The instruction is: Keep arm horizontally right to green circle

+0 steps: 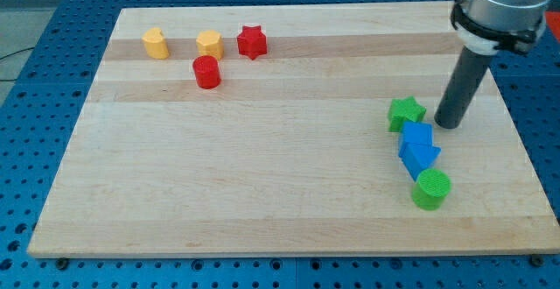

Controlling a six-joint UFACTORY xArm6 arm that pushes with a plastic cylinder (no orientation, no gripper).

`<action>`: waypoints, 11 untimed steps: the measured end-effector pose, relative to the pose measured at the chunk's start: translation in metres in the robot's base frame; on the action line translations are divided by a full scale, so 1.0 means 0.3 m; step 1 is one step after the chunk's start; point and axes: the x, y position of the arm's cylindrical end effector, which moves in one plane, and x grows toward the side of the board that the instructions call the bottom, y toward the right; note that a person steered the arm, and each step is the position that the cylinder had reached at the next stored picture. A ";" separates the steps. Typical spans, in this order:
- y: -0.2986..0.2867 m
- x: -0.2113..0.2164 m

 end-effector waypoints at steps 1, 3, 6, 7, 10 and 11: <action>-0.197 -0.033; -0.621 -0.069; -0.560 -0.140; -0.600 -0.280; -0.640 -0.211; -0.613 -0.283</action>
